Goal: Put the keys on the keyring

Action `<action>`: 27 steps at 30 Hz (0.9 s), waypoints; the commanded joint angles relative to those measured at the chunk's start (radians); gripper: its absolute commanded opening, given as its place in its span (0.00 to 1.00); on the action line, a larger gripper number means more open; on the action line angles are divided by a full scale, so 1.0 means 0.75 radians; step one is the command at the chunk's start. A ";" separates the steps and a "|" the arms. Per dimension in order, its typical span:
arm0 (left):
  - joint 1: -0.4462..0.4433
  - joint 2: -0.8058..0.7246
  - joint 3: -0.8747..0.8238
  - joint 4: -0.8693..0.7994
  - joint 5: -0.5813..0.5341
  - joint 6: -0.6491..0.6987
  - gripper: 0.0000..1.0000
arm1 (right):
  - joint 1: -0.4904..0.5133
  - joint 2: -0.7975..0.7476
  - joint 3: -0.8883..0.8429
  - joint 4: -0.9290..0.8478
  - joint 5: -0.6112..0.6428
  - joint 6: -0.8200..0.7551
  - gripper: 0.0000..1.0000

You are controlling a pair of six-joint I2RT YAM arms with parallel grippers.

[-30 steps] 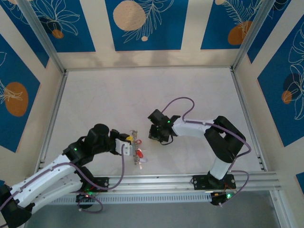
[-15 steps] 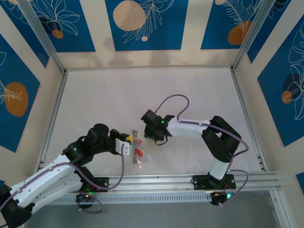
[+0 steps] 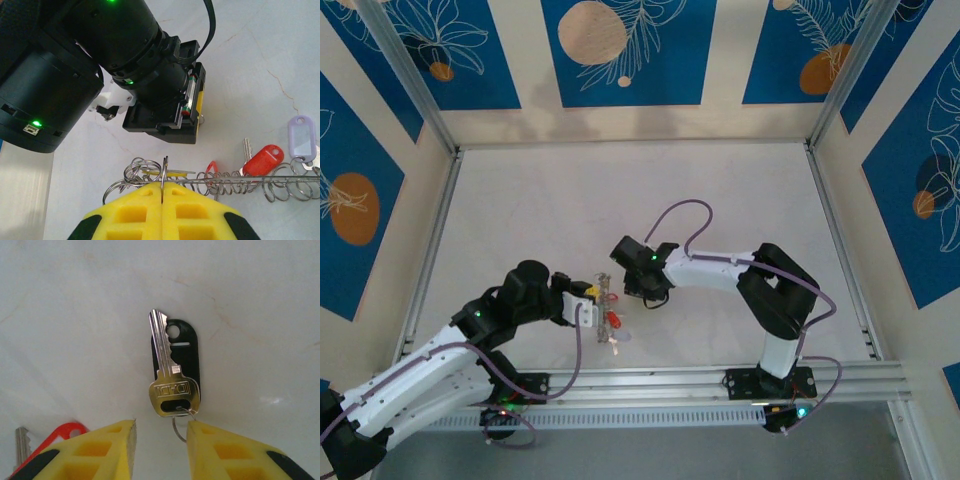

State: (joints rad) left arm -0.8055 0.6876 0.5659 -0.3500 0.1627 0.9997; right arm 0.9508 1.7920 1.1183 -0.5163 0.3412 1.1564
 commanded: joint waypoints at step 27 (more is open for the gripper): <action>-0.003 -0.009 0.058 0.000 0.008 -0.025 0.00 | -0.020 -0.007 -0.045 0.022 -0.012 0.049 0.28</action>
State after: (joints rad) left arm -0.8055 0.6888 0.5694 -0.3599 0.1627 0.9958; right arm 0.9436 1.7630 1.0710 -0.4839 0.3489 1.1786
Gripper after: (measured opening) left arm 0.042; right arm 0.280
